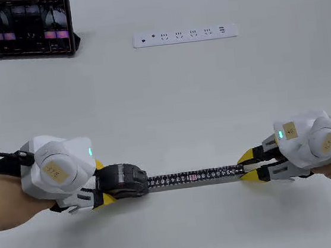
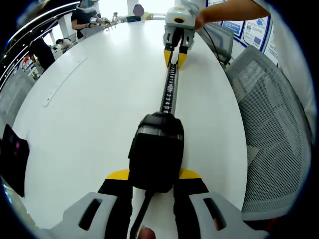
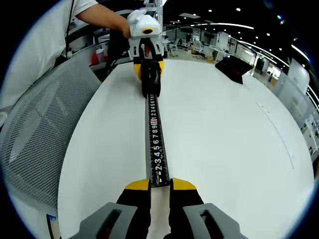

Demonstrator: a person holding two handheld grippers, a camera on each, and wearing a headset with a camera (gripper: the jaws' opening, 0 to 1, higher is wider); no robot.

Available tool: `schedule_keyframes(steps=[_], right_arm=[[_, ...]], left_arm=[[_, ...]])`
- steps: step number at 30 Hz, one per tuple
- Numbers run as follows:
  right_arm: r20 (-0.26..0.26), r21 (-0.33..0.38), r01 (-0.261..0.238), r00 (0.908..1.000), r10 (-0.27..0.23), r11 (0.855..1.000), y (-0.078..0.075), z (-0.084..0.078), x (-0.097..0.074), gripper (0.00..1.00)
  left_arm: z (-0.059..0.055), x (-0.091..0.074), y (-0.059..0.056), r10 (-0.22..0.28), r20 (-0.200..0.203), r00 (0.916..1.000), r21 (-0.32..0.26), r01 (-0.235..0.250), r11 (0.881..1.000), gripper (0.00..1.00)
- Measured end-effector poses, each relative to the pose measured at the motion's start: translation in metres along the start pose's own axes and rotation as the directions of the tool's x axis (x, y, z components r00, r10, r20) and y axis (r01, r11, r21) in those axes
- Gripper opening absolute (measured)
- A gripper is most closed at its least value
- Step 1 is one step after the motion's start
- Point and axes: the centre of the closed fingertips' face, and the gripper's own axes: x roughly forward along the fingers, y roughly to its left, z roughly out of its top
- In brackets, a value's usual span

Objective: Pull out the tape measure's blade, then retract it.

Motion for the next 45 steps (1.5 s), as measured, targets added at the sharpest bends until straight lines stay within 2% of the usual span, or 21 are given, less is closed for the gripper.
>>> schedule_keyframes(steps=[11,34,45], right_arm=[[-0.019,0.004,0.006,0.9998,-0.006,1.000,-0.001,-0.012,-0.007,0.09],[-0.053,0.009,0.011,0.9985,-0.011,1.000,0.002,-0.024,-0.023,0.09],[-0.078,0.010,0.016,0.9968,-0.015,1.000,0.000,-0.037,-0.031,0.09]], left_arm=[[0.001,0.000,0.000,0.000,-0.002,1.0000,0.002,0.000,1.000,0.26],[0.001,0.000,0.000,-0.001,-0.007,1.0000,0.006,0.001,1.000,0.26],[0.001,0.000,0.000,0.001,-0.007,1.0000,0.005,-0.001,1.000,0.26]])
